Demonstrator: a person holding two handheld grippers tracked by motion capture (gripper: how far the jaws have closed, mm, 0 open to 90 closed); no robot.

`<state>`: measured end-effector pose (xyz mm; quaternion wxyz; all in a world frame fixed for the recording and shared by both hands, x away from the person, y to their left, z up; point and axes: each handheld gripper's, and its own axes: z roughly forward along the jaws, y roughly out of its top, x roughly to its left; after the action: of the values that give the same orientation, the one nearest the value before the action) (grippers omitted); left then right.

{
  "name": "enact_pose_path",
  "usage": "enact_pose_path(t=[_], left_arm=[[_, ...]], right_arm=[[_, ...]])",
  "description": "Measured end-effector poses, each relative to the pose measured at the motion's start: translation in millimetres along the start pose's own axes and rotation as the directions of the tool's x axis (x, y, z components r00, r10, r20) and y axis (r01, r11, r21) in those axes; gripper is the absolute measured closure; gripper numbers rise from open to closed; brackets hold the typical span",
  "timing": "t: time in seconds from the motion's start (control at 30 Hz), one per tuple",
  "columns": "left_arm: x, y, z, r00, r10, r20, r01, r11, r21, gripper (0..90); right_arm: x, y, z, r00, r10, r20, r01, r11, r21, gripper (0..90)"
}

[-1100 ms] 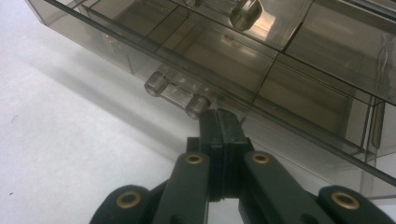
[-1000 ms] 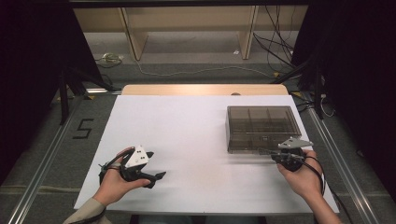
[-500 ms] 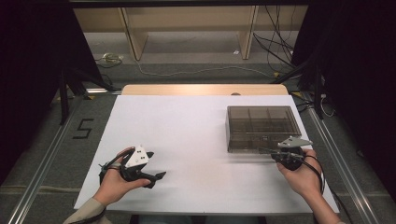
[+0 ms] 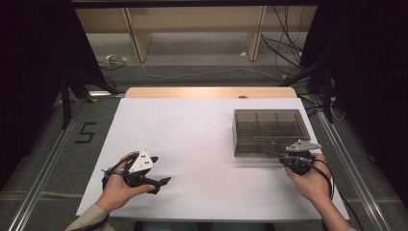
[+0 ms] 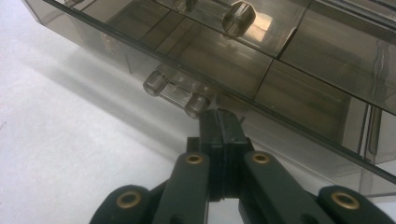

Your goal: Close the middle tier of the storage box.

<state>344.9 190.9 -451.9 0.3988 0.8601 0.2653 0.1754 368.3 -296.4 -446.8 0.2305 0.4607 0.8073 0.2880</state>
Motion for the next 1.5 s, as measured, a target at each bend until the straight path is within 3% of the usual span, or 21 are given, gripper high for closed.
enact_pose_path(t=[1.5], left_arm=[[0.3,-0.4,0.3,1.0000,-0.004,0.001,0.004,1.0000,0.002,17.7]], right_arm=[[-4.7,7.9,10.0,0.9997,0.006,0.024,-0.006,1.000,-0.009,90.0]])
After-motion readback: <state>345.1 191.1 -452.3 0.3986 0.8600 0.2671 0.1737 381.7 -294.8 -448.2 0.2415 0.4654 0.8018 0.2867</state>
